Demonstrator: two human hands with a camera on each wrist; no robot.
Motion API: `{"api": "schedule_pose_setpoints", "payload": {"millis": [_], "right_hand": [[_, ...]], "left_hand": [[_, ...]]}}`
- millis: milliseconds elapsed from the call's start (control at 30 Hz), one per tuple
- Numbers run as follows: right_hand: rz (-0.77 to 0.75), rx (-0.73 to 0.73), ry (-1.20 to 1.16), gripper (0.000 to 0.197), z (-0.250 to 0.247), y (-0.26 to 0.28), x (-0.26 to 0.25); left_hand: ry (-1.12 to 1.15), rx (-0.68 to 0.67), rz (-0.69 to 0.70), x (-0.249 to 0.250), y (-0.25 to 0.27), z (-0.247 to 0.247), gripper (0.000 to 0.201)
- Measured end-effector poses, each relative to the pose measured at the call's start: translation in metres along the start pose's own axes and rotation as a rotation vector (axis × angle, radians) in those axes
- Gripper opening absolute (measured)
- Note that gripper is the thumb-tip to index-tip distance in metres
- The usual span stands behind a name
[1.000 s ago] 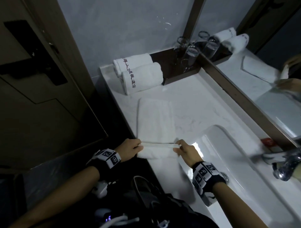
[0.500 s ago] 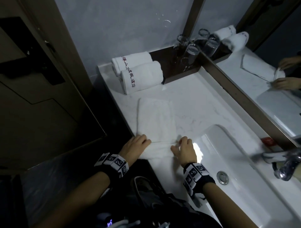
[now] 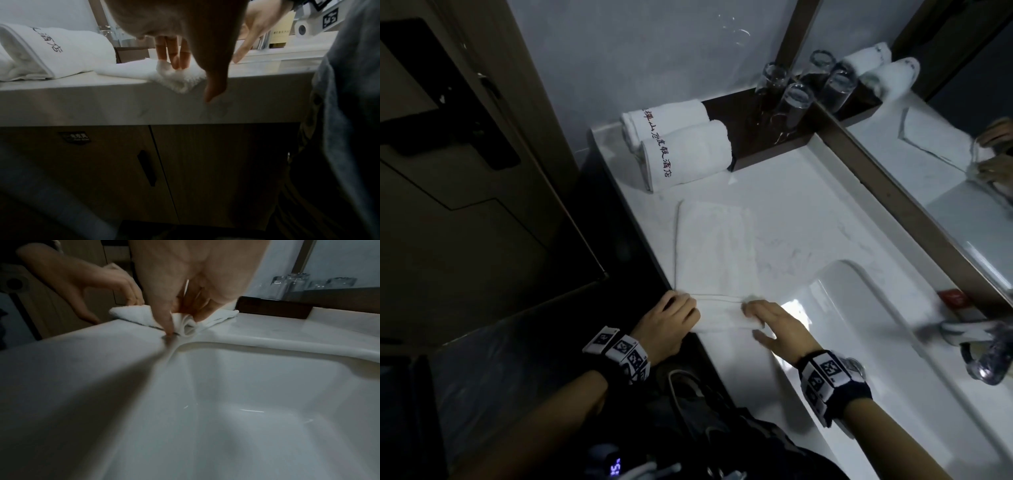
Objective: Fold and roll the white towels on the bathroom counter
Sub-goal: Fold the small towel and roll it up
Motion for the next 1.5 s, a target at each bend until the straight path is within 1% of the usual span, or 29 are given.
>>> {"api": "schedule_pose_setpoints", "payload": {"millis": [100,200,267,333,400,467,567,633,700,733,800,833,900,967,1000,1067,1133,1167,1200,1267,1300,1333,1400,1433,1500], "right_hand": [[0.011,0.044,0.014,0.027,0.002,0.002,0.000],[-0.008,0.136,-0.032,0.020,0.004,-0.001,0.000],[-0.050,0.193,-0.026,0.019,0.004,-0.004,0.000],[-0.105,0.242,0.036,0.019,0.000,-0.007,0.000],[-0.106,0.279,0.039,0.018,-0.004,-0.013,0.002],[-0.009,0.276,-0.097,0.016,-0.010,-0.019,0.003],[0.159,0.247,-0.287,0.013,-0.015,-0.027,0.003],[0.236,0.244,-0.318,0.008,-0.016,-0.036,0.004],[0.304,0.223,-0.269,0.016,-0.015,-0.046,0.006],[0.327,0.221,-0.241,0.019,-0.015,-0.051,0.007],[0.361,0.263,-0.224,0.023,-0.014,-0.059,0.008],[0.389,0.303,-0.241,0.024,-0.014,-0.062,0.009],[0.462,0.378,-0.308,0.027,-0.015,-0.067,0.012],[0.532,0.384,-0.376,0.027,-0.016,-0.073,0.015],[0.557,0.371,-0.389,0.026,-0.017,-0.074,0.016],[0.574,0.361,-0.394,0.026,-0.017,-0.077,0.018],[0.571,0.396,-0.404,0.026,-0.016,-0.079,0.016],[0.560,0.431,-0.375,0.025,-0.016,-0.078,0.015],[0.535,0.465,-0.289,0.023,-0.015,-0.078,0.014],[0.425,0.509,-0.093,0.015,-0.015,-0.074,0.010],[0.355,0.519,-0.106,0.009,-0.016,-0.072,0.009],[0.307,0.517,-0.182,0.006,-0.017,-0.068,0.008],[0.279,0.472,-0.333,0.007,-0.018,-0.058,0.010],[0.257,0.436,-0.336,0.012,-0.019,-0.052,0.011],[0.180,0.321,-0.222,0.036,-0.022,-0.042,0.015]], "left_hand": [[-0.018,0.054,-0.075,0.000,-0.003,-0.003,0.022],[0.035,0.121,-0.067,-0.005,-0.005,-0.006,0.015],[0.123,0.092,-0.048,-0.009,-0.003,-0.012,0.020],[0.221,0.047,-0.035,-0.015,-0.005,-0.015,0.026],[0.432,-0.027,-0.061,-0.023,-0.007,-0.014,0.025],[0.662,-0.102,-0.189,-0.030,-0.009,-0.013,0.019],[0.849,-0.144,-0.375,-0.036,-0.014,-0.012,0.016],[0.935,-0.155,-0.443,-0.038,-0.023,-0.013,0.011],[0.967,-0.131,-0.505,-0.040,-0.033,-0.014,0.009],[0.972,-0.113,-0.531,-0.040,-0.037,-0.015,0.010],[0.956,-0.096,-0.552,-0.039,-0.045,-0.017,0.013],[0.903,-0.108,-0.551,-0.037,-0.048,-0.018,0.013],[0.667,-0.123,-0.523,-0.034,-0.052,-0.017,0.025],[0.411,-0.075,-0.441,-0.033,-0.056,-0.016,0.033],[0.358,-0.034,-0.378,-0.032,-0.056,-0.017,0.034],[0.344,0.054,-0.195,-0.030,-0.052,-0.021,0.038],[0.327,0.112,-0.077,-0.030,-0.045,-0.022,0.043],[0.319,0.119,-0.060,-0.030,-0.042,-0.022,0.043],[0.321,0.110,-0.060,-0.030,-0.039,-0.023,0.044],[0.333,0.081,-0.068,-0.030,-0.038,-0.025,0.047],[0.325,0.067,-0.073,-0.030,-0.038,-0.025,0.049],[0.309,0.051,-0.076,-0.031,-0.039,-0.026,0.051],[0.282,-0.013,-0.083,-0.031,-0.043,-0.026,0.054],[0.278,-0.055,-0.099,-0.030,-0.045,-0.024,0.055],[0.290,-0.116,-0.154,-0.028,-0.050,-0.023,0.052]]}}
Point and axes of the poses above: each hand's wrist, its own y-axis away from the middle knuckle, its own z-axis out of the palm, x = y × z, the point moved 1 cm from there along -y, towards the middle knuckle, and after that the axes turned 10 degrees about -z, right-handed, at the moved point
